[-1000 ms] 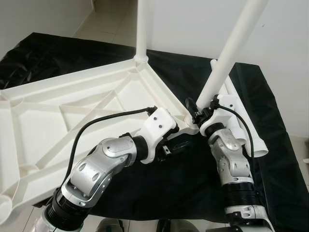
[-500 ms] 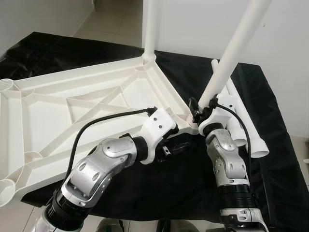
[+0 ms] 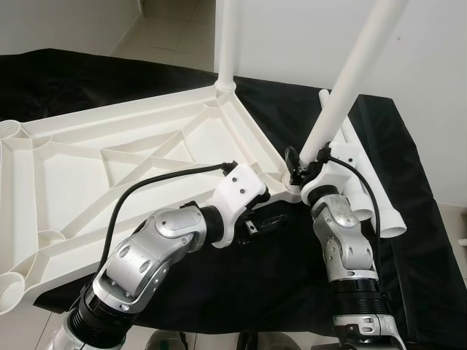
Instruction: Building children table
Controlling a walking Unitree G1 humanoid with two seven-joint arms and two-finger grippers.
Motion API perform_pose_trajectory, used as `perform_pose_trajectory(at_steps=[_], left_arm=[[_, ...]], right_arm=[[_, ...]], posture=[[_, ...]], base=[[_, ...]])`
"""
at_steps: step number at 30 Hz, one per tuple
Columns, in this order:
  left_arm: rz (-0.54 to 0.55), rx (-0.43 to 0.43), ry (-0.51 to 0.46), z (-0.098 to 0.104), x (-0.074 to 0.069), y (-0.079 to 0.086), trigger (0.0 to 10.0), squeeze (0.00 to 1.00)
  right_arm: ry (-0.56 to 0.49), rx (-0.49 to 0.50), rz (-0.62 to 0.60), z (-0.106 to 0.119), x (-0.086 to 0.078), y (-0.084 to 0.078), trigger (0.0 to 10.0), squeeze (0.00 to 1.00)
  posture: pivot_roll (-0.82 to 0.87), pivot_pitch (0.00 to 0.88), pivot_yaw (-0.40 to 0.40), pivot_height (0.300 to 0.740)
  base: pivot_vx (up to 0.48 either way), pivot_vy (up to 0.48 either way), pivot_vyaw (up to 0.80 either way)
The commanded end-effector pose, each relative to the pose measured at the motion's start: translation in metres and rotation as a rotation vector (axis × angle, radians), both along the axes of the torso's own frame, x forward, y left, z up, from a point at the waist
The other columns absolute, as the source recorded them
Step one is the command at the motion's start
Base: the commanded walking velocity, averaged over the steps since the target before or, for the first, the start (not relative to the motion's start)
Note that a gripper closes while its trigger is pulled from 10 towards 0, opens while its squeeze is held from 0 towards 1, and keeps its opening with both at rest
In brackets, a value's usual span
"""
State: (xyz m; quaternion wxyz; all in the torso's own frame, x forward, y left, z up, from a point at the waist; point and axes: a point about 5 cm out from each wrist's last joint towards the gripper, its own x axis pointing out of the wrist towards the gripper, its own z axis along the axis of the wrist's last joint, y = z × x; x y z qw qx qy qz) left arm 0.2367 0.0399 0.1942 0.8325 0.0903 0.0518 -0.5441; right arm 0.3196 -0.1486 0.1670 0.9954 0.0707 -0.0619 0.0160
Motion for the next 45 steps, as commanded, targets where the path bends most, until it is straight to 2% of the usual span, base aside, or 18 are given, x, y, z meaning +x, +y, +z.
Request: perform_pose_trajectory(at_steps=[1, 6, 7, 9, 15, 17, 18, 21, 27, 28, 29, 36, 39, 41, 45], left_arm=[[0.010, 0.015, 0.009, -0.003, 0.001, 0.000, 10.0, 0.00], [0.010, 0.015, 0.010, -0.003, 0.001, 0.000, 10.0, 0.00], [0.012, 0.015, 0.010, -0.003, 0.002, 0.001, 10.0, 0.00], [0.029, 0.032, 0.007, -0.005, 0.006, 0.005, 10.0, 0.00], [0.052, 0.058, 0.003, -0.006, 0.011, 0.011, 10.0, 0.00], [0.115, 0.101, -0.008, -0.002, 0.027, 0.026, 10.0, 0.00], [0.115, 0.101, -0.008, -0.002, 0.027, 0.026, 10.0, 0.00], [0.163, 0.133, -0.078, 0.012, 0.046, 0.042, 10.0, 0.00], [0.196, 0.129, -0.111, 0.020, 0.061, 0.048, 10.0, 0.00], [0.218, 0.115, -0.105, 0.021, 0.067, 0.051, 10.0, 0.00], [0.243, 0.121, -0.102, 0.018, 0.073, 0.055, 10.0, 0.00], [0.315, 0.112, -0.110, 0.012, 0.091, 0.066, 10.0, 0.00], [0.304, 0.136, -0.111, 0.002, 0.094, 0.066, 10.0, 0.00], [0.231, 0.145, -0.102, -0.007, 0.090, 0.056, 10.0, 0.00], [0.148, 0.135, -0.115, -0.009, 0.082, 0.043, 10.0, 0.00]], right_arm=[[0.002, 0.010, -0.016, -0.001, -0.003, -0.005, 10.0, 1.00], [-0.009, 0.020, -0.009, 0.001, -0.003, -0.005, 10.0, 1.00], [-0.029, 0.010, 0.022, 0.004, -0.003, -0.005, 10.0, 0.00], [-0.043, -0.001, 0.090, 0.007, -0.002, -0.004, 10.0, 0.00], [-0.047, -0.012, 0.127, 0.009, -0.002, -0.005, 10.0, 0.00], [-0.047, -0.030, 0.144, 0.010, -0.001, -0.009, 10.0, 0.00], [-0.047, -0.030, 0.144, 0.010, -0.001, -0.009, 10.0, 0.00], [-0.045, -0.043, 0.146, 0.010, 0.001, -0.012, 10.0, 0.00], [-0.048, -0.045, 0.156, 0.011, 0.001, -0.012, 10.0, 0.00], [-0.049, -0.045, 0.159, 0.011, 0.001, -0.012, 10.0, 0.00], [-0.052, -0.044, 0.158, 0.011, 0.001, -0.012, 10.0, 0.00], [-0.058, -0.043, 0.160, 0.011, 0.001, -0.012, 10.0, 0.00], [-0.060, -0.041, 0.158, 0.011, 0.001, -0.013, 10.0, 0.00], [-0.060, -0.043, 0.157, 0.011, 0.001, -0.013, 10.0, 0.00], [-0.059, -0.045, 0.156, 0.011, 0.002, -0.014, 10.0, 0.00]], posture=[[0.04, 0.085, -0.054, 0.740], [0.04, 0.087, -0.054, 0.740], [0.04, 0.088, -0.054, 0.740], [0.04, 0.089, -0.055, 0.740], [0.03, 0.089, -0.054, 0.740], [0.03, 0.089, -0.054, 0.740], [0.03, 0.089, -0.054, 0.740], [0.04, 0.090, -0.054, 0.740], [0.03, 0.090, -0.050, 0.740], [0.03, 0.089, -0.046, 0.740], [0.03, 0.090, -0.043, 0.740], [0.03, 0.092, -0.039, 0.740], [0.03, 0.095, -0.038, 0.740], [0.04, 0.098, -0.037, 0.740], [0.04, 0.099, -0.035, 0.740]], base=[[0.000, 0.000, 0.00], [0.000, 0.000, 0.00], [0.000, 0.000, 0.00], [0.000, 0.000, 0.00], [0.000, 0.000, 0.00], [0.000, 0.000, 0.00], [0.000, 0.000, 0.00], [0.000, 0.000, 0.00], [0.000, 0.000, 0.00], [0.000, 0.000, 0.00], [0.000, 0.000, 0.00], [0.000, 0.000, 0.00], [0.000, 0.000, 0.00], [0.000, 0.000, 0.00], [0.000, 0.000, 0.00]])
